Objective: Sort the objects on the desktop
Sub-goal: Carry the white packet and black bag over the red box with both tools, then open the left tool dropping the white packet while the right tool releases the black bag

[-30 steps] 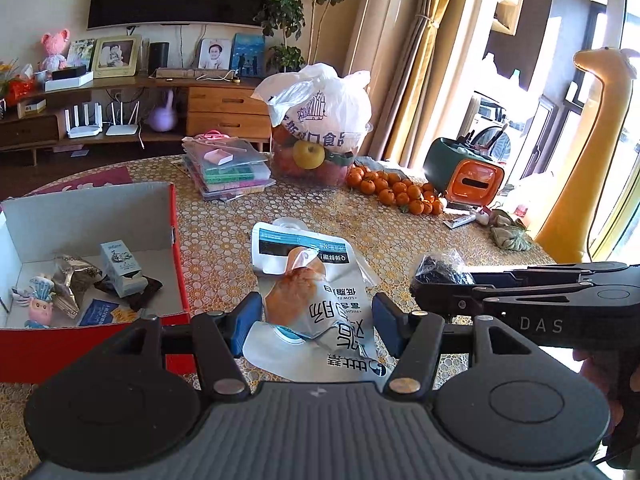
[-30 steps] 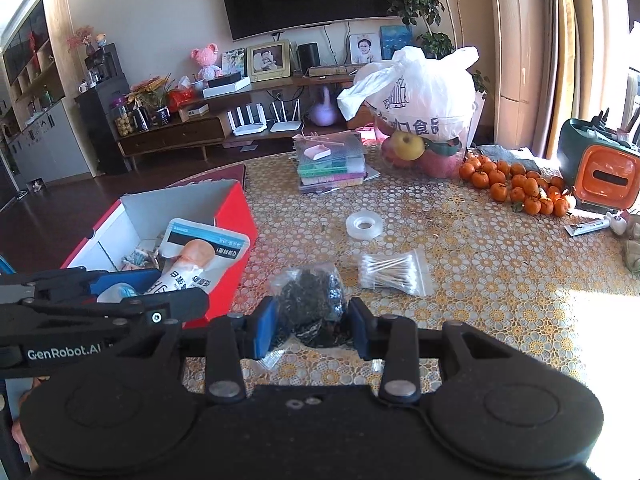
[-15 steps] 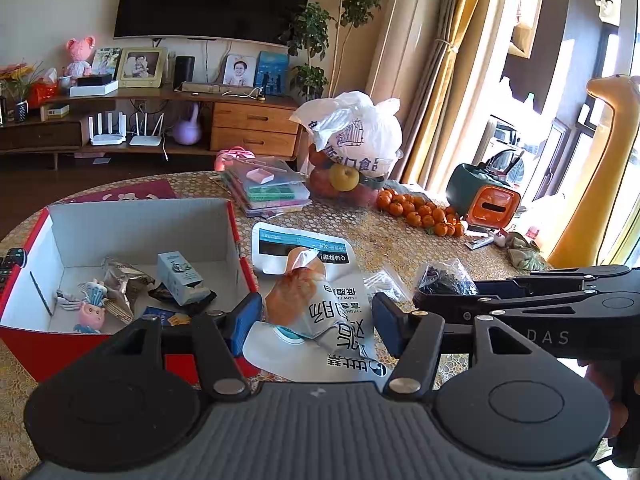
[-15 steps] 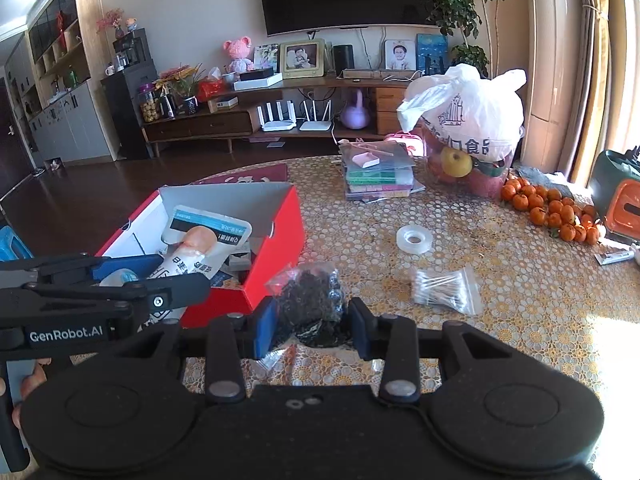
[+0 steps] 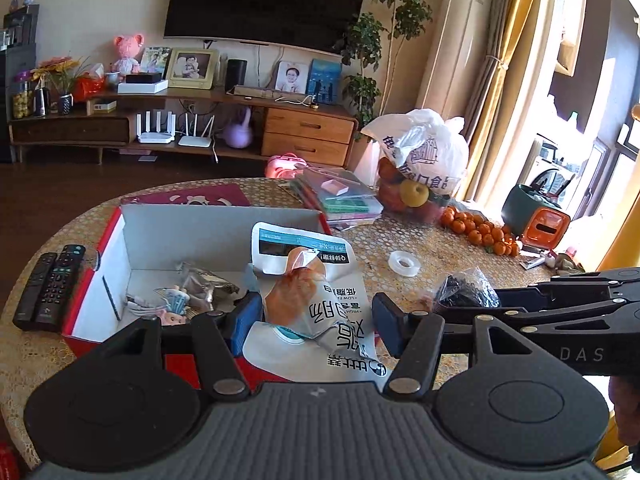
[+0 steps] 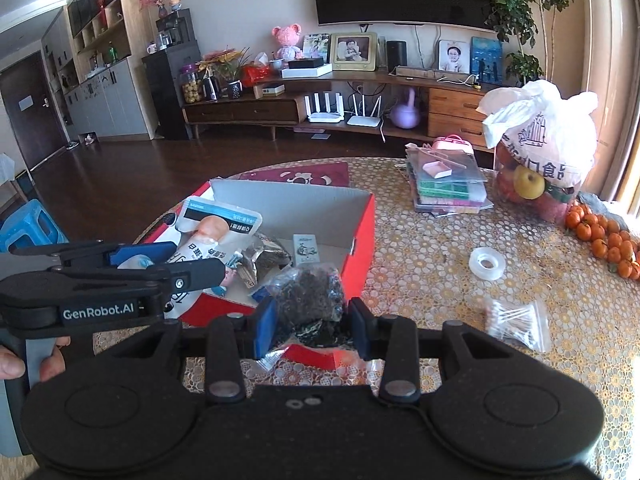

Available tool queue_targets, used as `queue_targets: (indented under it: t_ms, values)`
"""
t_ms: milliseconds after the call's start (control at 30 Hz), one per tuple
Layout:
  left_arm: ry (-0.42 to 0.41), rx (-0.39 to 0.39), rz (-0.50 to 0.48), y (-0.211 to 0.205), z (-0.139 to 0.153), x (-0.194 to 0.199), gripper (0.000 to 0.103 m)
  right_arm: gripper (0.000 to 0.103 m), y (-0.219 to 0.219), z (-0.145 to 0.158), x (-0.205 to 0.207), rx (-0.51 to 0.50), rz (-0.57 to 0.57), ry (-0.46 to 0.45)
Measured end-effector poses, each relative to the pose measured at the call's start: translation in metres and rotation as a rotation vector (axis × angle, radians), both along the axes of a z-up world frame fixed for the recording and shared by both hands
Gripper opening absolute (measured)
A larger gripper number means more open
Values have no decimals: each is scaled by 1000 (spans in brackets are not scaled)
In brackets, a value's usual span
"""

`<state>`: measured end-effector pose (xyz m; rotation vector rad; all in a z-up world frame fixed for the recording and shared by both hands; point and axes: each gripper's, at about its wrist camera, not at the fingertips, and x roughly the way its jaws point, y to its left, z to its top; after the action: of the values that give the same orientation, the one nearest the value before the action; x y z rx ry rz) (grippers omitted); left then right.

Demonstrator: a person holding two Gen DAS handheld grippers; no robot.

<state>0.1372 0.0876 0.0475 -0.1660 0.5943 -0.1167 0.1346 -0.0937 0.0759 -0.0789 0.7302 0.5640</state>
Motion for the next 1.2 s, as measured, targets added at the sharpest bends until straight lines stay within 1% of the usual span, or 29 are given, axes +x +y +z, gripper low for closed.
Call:
queue_targets:
  t_ms: [167,333,433,767,900,1000,1200]
  values:
    - [19,0,31,27,-5,15,60,39,19,-4,12,-17,32,5]
    - [43,21,57,49,-11,32,60,39,35,-9,20,-44,59,-2]
    - [56,31,64,60,-14,43,60,39,44,-12,26,-52,73,9]
    - [131,106,88,82,-32,83,60,39,86,-23,47,-92,131,26]
    - [167,101,94,92,-40,97,60,39,103,-31,53,-118,149,38]
    - [193,115,93,96,-47,108,60,39,112,-37,58,-128,159,57]
    - [246,112,89,101,-60,129,60,39,125,-52,71,-148,174,101]
